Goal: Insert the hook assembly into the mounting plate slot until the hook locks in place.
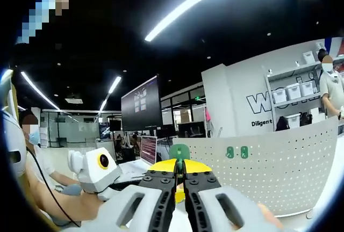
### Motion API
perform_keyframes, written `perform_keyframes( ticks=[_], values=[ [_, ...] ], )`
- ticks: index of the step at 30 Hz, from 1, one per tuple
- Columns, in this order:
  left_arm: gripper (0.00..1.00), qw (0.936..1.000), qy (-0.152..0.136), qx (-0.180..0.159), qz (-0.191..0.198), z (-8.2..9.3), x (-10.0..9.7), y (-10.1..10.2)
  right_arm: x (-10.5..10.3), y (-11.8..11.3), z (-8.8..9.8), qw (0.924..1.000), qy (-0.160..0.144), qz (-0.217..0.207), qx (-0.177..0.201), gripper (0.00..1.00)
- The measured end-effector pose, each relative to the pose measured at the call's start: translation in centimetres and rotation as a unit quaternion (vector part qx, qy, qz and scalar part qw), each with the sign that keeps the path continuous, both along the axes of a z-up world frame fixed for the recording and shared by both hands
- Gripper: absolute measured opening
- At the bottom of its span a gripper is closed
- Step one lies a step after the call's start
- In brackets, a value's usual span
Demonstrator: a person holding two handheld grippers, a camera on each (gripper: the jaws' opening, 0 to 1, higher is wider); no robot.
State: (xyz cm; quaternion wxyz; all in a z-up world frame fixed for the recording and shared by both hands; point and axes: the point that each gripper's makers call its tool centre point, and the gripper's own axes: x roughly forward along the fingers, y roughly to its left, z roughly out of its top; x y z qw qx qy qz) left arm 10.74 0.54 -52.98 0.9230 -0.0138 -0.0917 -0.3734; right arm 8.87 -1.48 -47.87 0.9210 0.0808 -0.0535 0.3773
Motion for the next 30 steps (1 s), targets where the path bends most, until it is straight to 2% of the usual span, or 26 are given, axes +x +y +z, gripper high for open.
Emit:
perform_keyframes(
  ticks=[2,5,13,16,20,22,25,28,30],
  values=[
    [0.30,0.9997,0.019,0.010,0.009,-0.8,0.3,0.3,0.1,-0.3,-0.1,1.0000,0.000,-0.003,-0.001,0.01],
    [0.34,0.9994,0.023,0.020,0.019,-1.6,0.7,0.6,0.2,-0.8,-0.2,1.0000,0.000,-0.009,-0.002,0.01],
    [0.38,0.9971,0.057,0.033,0.037,-3.7,1.5,1.6,0.6,-2.3,-0.3,0.9997,0.005,-0.024,0.000,0.01],
    [0.40,0.9946,0.084,0.041,0.046,-4.8,1.9,2.1,0.7,-2.7,-0.3,0.9996,0.005,-0.027,0.000,0.01],
    [0.45,0.9931,0.086,0.057,0.056,-5.9,2.2,2.5,1.0,-3.3,-0.6,0.9994,0.009,-0.034,-0.002,0.01],
    [0.45,0.9916,0.100,0.060,0.057,-6.7,2.2,2.7,1.3,-3.7,-0.8,0.9992,0.010,-0.038,-0.002,0.01],
    [0.45,0.9909,0.102,0.064,0.060,-7.4,2.2,3.0,1.6,-4.1,-0.9,0.9990,0.012,-0.043,0.000,0.01],
    [0.41,0.9895,0.119,0.065,0.050,-8.6,1.8,2.8,1.7,-4.2,-0.8,0.9988,0.010,-0.047,0.004,0.01],
    [0.43,0.9890,0.120,0.070,0.051,-9.4,1.4,2.7,1.9,-4.1,-0.7,0.9989,0.009,-0.046,0.004,0.01]
  ],
)
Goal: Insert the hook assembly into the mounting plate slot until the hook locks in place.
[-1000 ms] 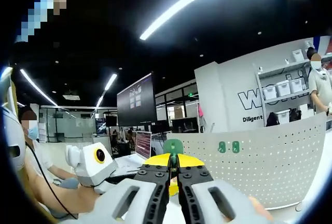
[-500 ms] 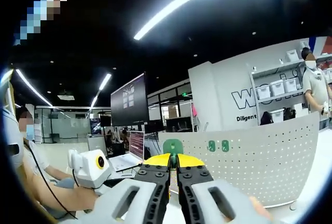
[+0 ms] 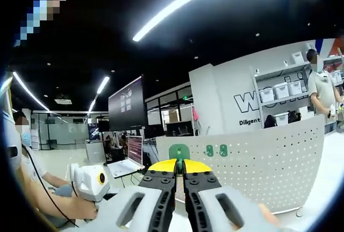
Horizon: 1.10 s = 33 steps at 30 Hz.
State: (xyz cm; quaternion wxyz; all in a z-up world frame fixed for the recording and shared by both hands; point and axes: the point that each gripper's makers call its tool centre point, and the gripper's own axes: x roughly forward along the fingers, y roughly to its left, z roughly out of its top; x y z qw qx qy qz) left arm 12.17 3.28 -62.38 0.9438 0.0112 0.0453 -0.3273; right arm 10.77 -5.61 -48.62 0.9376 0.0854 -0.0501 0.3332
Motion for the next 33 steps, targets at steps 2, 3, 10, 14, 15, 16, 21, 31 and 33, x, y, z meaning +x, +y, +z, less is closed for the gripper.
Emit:
perform_keyframes(
  ticks=[2,3,10,14,15,16,21,31,33],
  values=[
    [0.44,0.9999,0.010,0.006,0.004,-0.8,-0.2,0.3,0.1,0.0,0.0,1.0000,0.000,0.000,0.000,0.01],
    [0.44,0.9999,0.014,0.006,0.005,-1.1,-0.3,0.5,0.2,0.0,-0.1,1.0000,0.000,-0.001,-0.001,0.01],
    [0.51,0.9992,0.028,0.015,0.023,-2.7,-0.2,1.8,0.5,-0.1,-0.1,1.0000,-0.004,-0.004,-0.004,0.01],
    [0.52,0.9984,0.043,0.022,0.030,-3.7,-0.1,2.4,0.9,-0.4,-0.1,0.9999,-0.004,-0.008,-0.004,0.01],
    [0.52,0.9981,0.046,0.024,0.033,-3.9,-0.1,2.5,1.1,-0.5,-0.1,0.9999,-0.005,-0.010,-0.005,0.01],
    [0.53,0.9981,0.046,0.024,0.034,-4.0,-0.1,2.6,1.2,-0.6,-0.1,0.9999,-0.006,-0.013,-0.006,0.01],
    [0.58,0.9986,0.047,-0.003,0.026,-4.1,-0.4,2.6,2.1,-1.2,-0.3,0.9996,-0.006,-0.024,-0.008,0.01],
    [0.62,0.9981,0.054,-0.013,0.028,-4.9,-1.1,3.2,4.2,-1.5,-0.5,0.9986,-0.012,-0.049,-0.013,0.01],
    [0.61,0.9981,0.053,-0.014,0.028,-4.9,-1.2,3.2,4.7,-1.5,-0.4,0.9981,-0.017,-0.058,-0.016,0.01]
  ],
)
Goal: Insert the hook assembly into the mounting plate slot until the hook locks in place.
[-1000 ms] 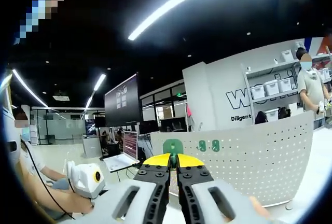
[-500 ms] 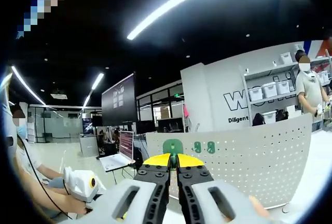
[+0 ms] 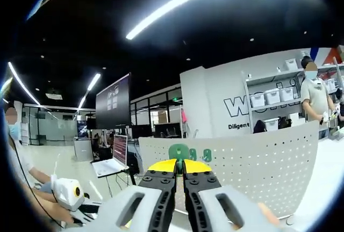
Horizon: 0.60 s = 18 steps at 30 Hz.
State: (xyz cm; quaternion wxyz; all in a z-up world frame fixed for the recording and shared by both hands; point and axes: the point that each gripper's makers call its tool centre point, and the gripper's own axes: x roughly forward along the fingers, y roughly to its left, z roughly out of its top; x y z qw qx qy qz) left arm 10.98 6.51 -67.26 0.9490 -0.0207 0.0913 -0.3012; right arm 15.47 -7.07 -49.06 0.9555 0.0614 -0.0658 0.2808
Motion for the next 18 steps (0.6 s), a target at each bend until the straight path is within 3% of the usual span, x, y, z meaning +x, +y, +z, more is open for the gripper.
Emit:
perform_keyframes(
  ticks=[5,9,18],
  values=[
    [0.59,1.0000,0.001,0.004,0.004,0.2,-0.3,0.4,1.5,-0.4,0.2,0.9993,-0.019,-0.031,-0.012,0.01],
    [0.57,0.9999,-0.009,-0.001,0.009,0.8,-0.5,1.1,2.4,-0.4,-0.1,0.9991,-0.016,-0.037,-0.011,0.01],
    [0.57,1.0000,-0.003,0.000,0.007,0.2,-0.6,1.4,3.7,-0.5,-0.6,0.9979,-0.021,-0.058,-0.019,0.01]
  ],
)
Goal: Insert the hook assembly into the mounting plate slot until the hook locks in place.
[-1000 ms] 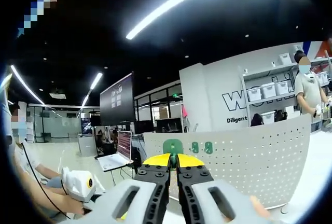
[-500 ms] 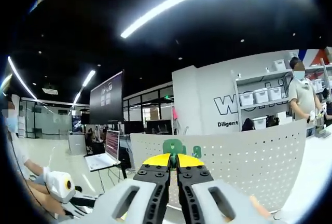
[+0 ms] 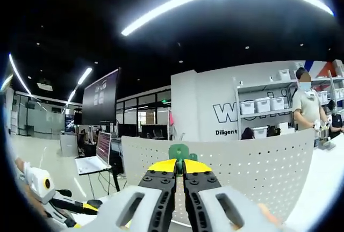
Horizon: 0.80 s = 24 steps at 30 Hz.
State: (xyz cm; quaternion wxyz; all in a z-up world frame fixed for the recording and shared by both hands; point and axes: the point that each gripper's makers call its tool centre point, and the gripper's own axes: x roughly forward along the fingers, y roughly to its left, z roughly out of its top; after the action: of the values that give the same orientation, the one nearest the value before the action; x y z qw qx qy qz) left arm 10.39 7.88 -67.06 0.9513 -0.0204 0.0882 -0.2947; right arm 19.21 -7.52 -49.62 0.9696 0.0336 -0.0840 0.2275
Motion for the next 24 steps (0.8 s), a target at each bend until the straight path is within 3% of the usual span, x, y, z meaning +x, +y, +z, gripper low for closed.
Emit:
perform_keyframes(
  ticks=[18,21,24],
  values=[
    [0.57,1.0000,0.003,0.000,0.005,-0.4,-0.7,0.1,2.6,0.7,-0.7,0.9991,-0.017,-0.030,-0.024,0.01],
    [0.57,0.9999,-0.005,0.014,0.004,-0.5,-0.8,0.0,3.0,0.8,-0.9,0.9992,-0.012,-0.031,-0.022,0.01],
    [0.56,1.0000,-0.001,0.007,0.005,-0.6,-0.9,0.0,3.8,1.1,-1.3,0.9991,-0.008,-0.035,-0.022,0.01]
  ],
)
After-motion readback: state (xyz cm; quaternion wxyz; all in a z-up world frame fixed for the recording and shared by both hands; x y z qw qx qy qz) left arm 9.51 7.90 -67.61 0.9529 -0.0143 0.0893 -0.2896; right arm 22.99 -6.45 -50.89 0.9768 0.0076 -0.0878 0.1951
